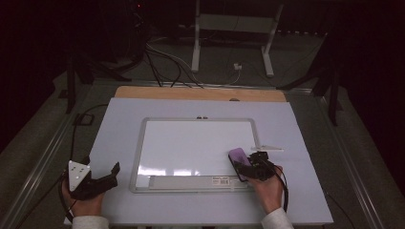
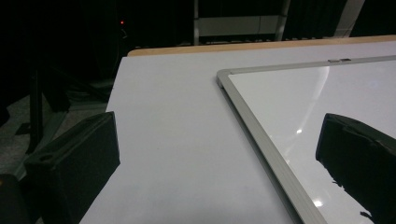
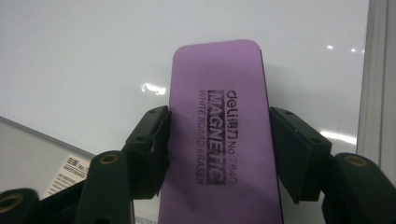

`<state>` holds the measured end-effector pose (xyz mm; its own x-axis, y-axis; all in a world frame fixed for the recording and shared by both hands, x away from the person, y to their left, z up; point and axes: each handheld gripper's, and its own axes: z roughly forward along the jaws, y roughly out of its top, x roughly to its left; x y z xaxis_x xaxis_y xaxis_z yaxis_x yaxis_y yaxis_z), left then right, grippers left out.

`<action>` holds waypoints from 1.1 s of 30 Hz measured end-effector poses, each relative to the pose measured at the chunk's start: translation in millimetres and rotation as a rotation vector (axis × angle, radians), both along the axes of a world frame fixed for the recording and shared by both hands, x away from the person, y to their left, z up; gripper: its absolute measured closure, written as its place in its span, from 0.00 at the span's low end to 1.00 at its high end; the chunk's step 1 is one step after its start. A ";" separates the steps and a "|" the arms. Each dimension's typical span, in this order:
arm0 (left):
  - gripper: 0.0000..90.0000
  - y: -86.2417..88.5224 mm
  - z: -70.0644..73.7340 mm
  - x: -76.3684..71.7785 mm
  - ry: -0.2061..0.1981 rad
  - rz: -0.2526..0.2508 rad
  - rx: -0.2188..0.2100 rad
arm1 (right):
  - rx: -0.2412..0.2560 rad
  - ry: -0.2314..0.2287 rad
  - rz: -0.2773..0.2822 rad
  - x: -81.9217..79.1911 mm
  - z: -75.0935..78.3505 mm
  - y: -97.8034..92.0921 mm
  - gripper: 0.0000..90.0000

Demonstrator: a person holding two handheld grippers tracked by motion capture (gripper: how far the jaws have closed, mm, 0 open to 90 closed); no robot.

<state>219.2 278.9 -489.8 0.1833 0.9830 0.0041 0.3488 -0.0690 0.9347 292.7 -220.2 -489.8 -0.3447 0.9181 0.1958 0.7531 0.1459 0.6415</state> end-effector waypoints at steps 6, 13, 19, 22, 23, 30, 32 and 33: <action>0.01 0.6 -0.1 0.0 -0.002 0.002 -0.005 | -0.002 0.014 0.001 1.4 1.2 -1.5 0.34; 0.01 0.4 0.1 -0.1 -0.002 0.001 -0.003 | -0.048 -0.112 0.063 -9.7 20.3 6.5 0.39; 0.01 0.5 0.5 -0.4 -0.005 0.000 -0.002 | -0.110 -0.083 0.087 -6.5 9.3 12.4 0.40; 0.01 0.4 -0.3 0.3 0.000 0.000 -0.002 | -0.099 -0.072 0.078 -4.3 8.9 7.0 0.41; 0.01 0.3 -0.4 0.3 0.001 -0.001 0.000 | -0.098 -0.070 0.073 -3.3 8.6 4.9 0.40; 0.01 0.2 0.0 0.1 0.000 0.000 0.001 | -0.116 -0.035 0.045 -0.4 2.6 -2.9 0.53; 0.01 0.3 0.1 0.0 -0.001 0.000 0.001 | -0.118 -0.040 0.035 -1.1 3.3 -4.4 0.62; 0.01 0.2 0.1 0.0 -0.001 0.000 0.001 | -0.121 -0.046 0.028 -1.9 4.6 -5.2 0.66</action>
